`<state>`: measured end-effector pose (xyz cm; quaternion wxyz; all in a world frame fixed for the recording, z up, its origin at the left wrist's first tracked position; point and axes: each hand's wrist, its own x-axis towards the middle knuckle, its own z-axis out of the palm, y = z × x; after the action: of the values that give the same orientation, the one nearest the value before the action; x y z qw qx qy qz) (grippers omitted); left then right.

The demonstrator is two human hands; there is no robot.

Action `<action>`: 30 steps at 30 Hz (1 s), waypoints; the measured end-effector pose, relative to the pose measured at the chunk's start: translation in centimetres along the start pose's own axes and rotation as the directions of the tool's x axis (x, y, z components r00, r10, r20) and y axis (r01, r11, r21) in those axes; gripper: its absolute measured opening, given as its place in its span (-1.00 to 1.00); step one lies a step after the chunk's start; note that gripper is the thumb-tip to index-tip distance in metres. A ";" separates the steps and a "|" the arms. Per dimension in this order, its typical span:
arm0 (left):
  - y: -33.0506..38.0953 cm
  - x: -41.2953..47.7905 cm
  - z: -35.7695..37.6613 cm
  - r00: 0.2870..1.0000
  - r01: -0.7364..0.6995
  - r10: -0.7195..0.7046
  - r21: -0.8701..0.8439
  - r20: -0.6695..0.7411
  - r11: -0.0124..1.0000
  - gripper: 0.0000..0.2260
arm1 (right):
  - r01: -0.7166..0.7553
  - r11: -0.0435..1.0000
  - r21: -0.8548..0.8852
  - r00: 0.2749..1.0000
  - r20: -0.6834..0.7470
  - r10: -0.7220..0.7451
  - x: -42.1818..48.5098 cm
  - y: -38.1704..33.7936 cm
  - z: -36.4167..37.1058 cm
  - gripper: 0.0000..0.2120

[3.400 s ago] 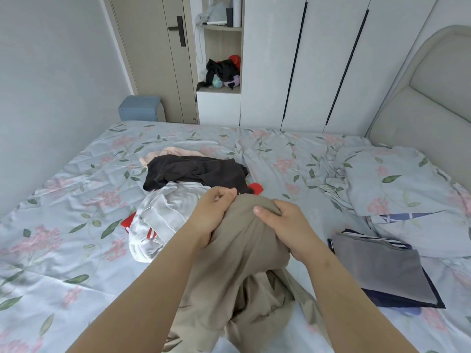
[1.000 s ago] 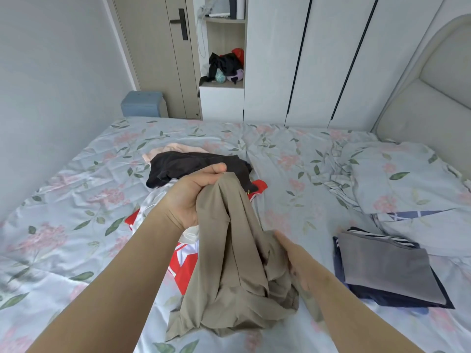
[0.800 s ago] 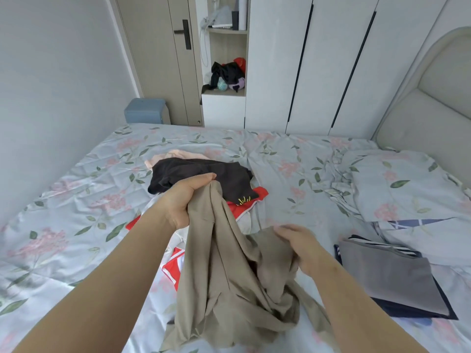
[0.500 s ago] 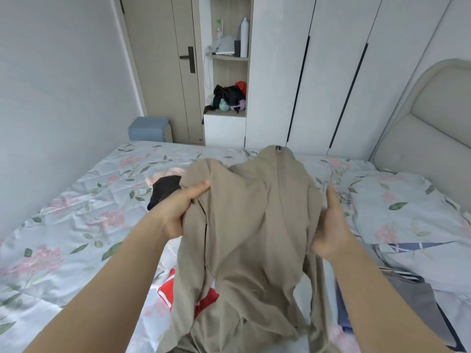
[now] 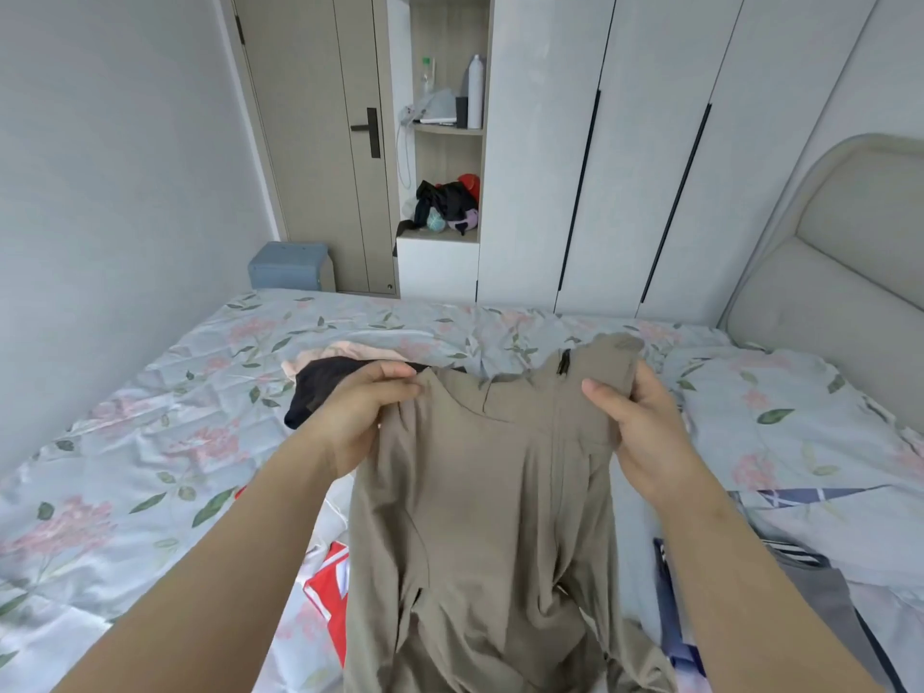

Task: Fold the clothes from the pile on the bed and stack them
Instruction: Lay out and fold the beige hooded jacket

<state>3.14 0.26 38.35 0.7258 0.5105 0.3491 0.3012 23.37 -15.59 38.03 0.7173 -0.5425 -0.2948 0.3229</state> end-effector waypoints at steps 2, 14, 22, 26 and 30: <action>-0.7 -0.3 0.6 0.982 0.129 -0.155 0.216 0.104 0.968 -0.80 | 0.033 0.990 -0.138 0.992 0.126 -0.015 -0.1 -0.2 0.6 -0.65; 5.1 1.3 0.0 0.887 -0.353 0.440 0.410 -0.139 0.841 -0.72 | 0.168 0.832 -0.528 0.930 0.364 0.043 1.1 -5.9 0.7 -0.47; 11.7 0.4 1.4 0.777 -0.576 0.616 0.248 -0.130 0.779 -0.80 | 0.315 0.949 -0.022 0.939 0.152 -0.308 2.4 -11.7 2.9 -0.56; 10.7 0.9 1.9 0.926 -0.186 0.317 0.484 -0.205 0.855 -0.94 | 0.030 0.962 -0.271 0.970 0.240 0.038 2.3 -10.1 3.2 -0.66; 11.5 0.9 1.4 0.974 -0.081 0.130 0.252 -0.183 0.964 -0.77 | -0.164 0.932 -0.324 0.958 0.172 0.229 2.6 -7.2 2.2 -0.87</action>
<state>3.86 3.69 49.40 0.6023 0.5808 0.4260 0.3440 24.34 -13.77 45.74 0.5536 -0.6374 -0.3583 0.3986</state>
